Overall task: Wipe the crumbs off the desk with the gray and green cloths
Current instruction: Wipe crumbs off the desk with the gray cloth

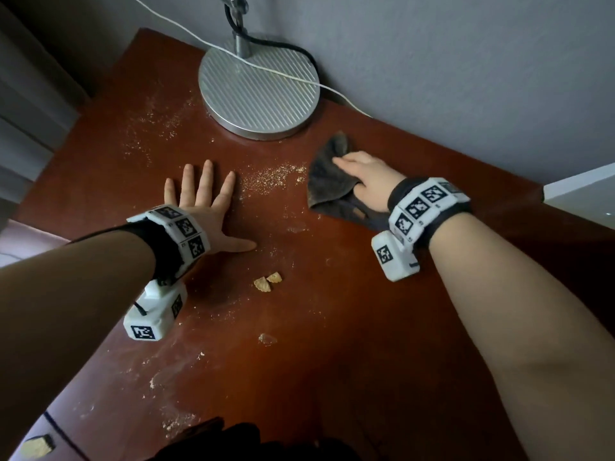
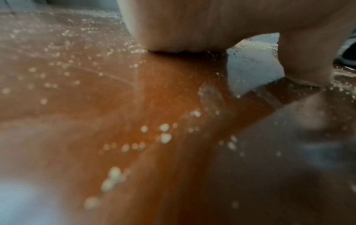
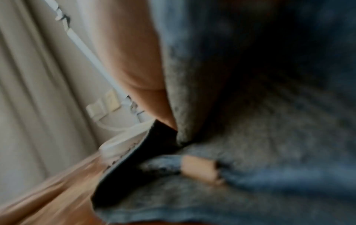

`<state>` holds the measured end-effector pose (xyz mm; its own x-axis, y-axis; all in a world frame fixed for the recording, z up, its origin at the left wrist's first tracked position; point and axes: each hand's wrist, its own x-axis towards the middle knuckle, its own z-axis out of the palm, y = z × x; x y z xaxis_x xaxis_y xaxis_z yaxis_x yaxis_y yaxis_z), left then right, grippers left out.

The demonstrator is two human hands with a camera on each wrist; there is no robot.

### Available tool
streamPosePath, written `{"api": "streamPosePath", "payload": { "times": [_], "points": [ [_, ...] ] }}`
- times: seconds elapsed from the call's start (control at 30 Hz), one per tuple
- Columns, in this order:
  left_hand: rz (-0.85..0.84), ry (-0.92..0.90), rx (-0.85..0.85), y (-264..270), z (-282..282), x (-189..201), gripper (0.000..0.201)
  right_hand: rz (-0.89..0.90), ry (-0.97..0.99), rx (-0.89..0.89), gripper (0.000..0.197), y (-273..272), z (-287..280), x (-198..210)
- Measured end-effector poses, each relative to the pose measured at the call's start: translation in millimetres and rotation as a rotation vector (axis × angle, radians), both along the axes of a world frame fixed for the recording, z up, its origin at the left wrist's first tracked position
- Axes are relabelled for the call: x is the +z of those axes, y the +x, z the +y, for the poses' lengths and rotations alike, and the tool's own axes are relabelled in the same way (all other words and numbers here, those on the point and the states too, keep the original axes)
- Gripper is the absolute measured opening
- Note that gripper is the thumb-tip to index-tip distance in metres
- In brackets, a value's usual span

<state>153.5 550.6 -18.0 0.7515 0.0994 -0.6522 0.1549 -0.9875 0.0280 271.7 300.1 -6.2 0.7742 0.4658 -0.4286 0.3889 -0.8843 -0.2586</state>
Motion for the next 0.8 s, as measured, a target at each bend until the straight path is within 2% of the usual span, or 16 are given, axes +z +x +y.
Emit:
{"api": "streamPosePath", "payload": {
  "times": [0.07, 0.13, 0.2, 0.23, 0.3, 0.43, 0.53, 0.63, 0.7, 0.77, 0.8],
  "points": [
    [0.003, 0.005, -0.003, 0, 1, -2, 0.122, -0.075, 0.035, -0.134, 0.061, 13, -9, 6],
    [0.011, 0.007, -0.004, 1, 1, -3, 0.123, -0.165, -0.044, -0.425, 0.062, 31, -17, 7],
    [0.025, 0.014, -0.004, 3, 1, -3, 0.123, -0.130, -0.171, -0.628, 0.064, 42, -15, 4],
    [0.031, 0.021, -0.006, 3, 1, -3, 0.123, -0.103, -0.213, -0.652, 0.065, 46, -11, 1],
    [0.040, 0.030, -0.010, 4, 1, -4, 0.123, -0.098, -0.213, -0.574, 0.067, 52, 2, -1],
    [0.047, 0.025, -0.003, 4, 0, -3, 0.123, -0.106, -0.123, -0.307, 0.067, 53, 41, -3],
    [0.041, 0.021, -0.001, 4, 0, -2, 0.124, -0.109, -0.085, -0.219, 0.072, 36, 55, -6],
    [0.038, 0.011, -0.003, 3, 1, 0, 0.124, -0.079, -0.039, -0.047, 0.072, 7, 45, -7],
    [0.039, 0.008, -0.004, 3, 1, 1, 0.124, 0.028, -0.008, 0.087, 0.070, -6, 32, -5],
    [0.038, 0.008, -0.004, 3, 0, 2, 0.123, 0.088, 0.058, 0.107, 0.064, -5, 17, -1],
    [0.038, 0.010, -0.004, 3, 0, 2, 0.123, 0.060, 0.113, 0.047, 0.062, 0, 10, 1]
  ]
}}
